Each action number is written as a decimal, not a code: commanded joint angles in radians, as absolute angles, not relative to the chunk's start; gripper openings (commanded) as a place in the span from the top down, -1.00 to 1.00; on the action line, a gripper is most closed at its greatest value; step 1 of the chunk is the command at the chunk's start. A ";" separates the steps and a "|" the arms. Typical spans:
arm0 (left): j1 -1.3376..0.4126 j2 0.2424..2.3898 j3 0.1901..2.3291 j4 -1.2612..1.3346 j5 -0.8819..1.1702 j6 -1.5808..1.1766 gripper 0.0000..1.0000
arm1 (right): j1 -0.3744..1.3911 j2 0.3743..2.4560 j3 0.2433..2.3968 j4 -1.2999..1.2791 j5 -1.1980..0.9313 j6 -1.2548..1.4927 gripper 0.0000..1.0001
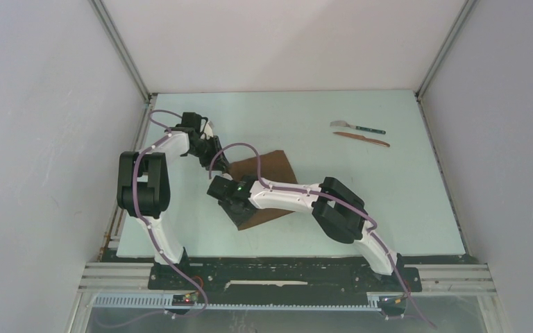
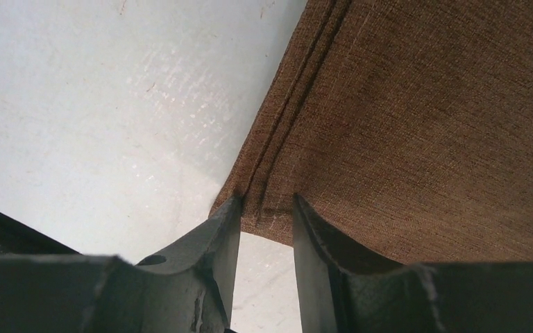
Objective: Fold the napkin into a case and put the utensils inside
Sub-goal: Smooth out the square-folded napkin at the center of the board.
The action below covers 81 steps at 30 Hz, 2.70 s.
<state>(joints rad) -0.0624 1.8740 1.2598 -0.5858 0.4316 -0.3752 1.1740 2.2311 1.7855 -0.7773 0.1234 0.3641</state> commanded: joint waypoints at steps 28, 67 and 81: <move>-0.026 1.833 1.258 -0.543 0.475 -0.397 0.04 | 1.180 2.128 1.777 -0.753 0.168 0.350 1.00; -0.046 1.824 1.236 -0.574 0.428 -0.357 0.20 | 1.140 2.013 1.606 -0.617 0.023 0.383 1.00; -0.051 1.828 1.249 -0.571 0.433 -0.353 0.75 | 1.137 2.000 1.599 -0.610 0.018 0.386 1.00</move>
<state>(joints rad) -0.0448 1.8580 1.2266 -0.5747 0.4332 -0.3809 1.1446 2.0735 1.6028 -0.6338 0.0242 0.3683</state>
